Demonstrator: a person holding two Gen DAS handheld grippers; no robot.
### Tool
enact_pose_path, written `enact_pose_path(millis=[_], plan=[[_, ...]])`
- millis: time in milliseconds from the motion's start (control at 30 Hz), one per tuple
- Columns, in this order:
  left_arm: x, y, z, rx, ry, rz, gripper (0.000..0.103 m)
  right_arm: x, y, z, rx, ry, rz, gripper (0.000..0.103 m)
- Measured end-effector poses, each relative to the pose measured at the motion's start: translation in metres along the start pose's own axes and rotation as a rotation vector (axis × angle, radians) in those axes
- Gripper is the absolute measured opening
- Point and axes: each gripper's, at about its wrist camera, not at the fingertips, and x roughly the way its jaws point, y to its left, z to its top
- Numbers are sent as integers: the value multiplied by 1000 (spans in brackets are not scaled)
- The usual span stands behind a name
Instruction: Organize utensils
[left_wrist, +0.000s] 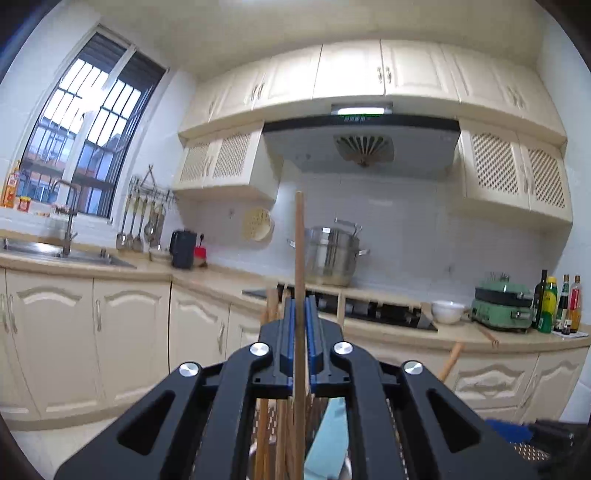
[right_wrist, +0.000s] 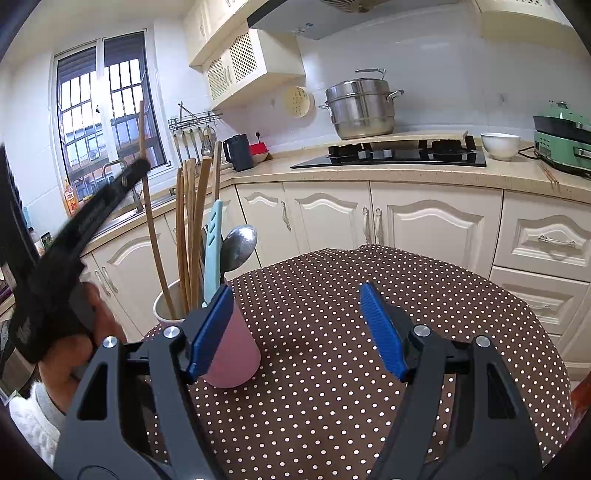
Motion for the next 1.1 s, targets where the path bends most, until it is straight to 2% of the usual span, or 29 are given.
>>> enact_pose_path(millis=[67, 100, 133, 167, 233, 333, 433, 533, 633, 733, 867, 967, 1100], plan=[[-3, 4, -3, -9, 48, -8, 9, -2, 0, 0, 1, -1, 0, 71], [-4, 5, -5, -11, 67, -5, 14, -3, -1, 1, 1, 0, -3, 71], [-6, 6, -6, -15, 88, -4, 29, -5, -1, 0, 2, -1, -5, 71], [-10, 8, -7, -29, 109, -7, 40, -8, 0, 0, 6, -2, -4, 71], [-21, 11, -7, -45, 135, -10, 43, -14, 1, 1, 8, -7, -8, 71], [-37, 12, -5, -44, 190, 11, 56, -29, 6, 3, 8, -22, -6, 71], [-52, 10, -2, -28, 239, 17, 57, -45, 13, 4, 0, -36, 0, 71], [-76, 2, 6, 33, 264, 47, 69, -69, 24, 5, -28, -66, -11, 72], [-113, -4, 20, 72, 236, 61, 69, -101, 39, 4, -71, -113, -38, 73], [-139, -8, 32, 92, 227, 86, 78, -130, 53, 2, -101, -157, -42, 77], [-184, -17, 46, 128, 200, 101, 80, -171, 76, -4, -165, -211, -60, 81], [-209, -22, 55, 145, 192, 119, 81, -195, 86, -10, -177, -243, -58, 89], [-243, -27, 65, 148, 160, 109, 82, -220, 90, -13, -168, -267, -58, 90]])
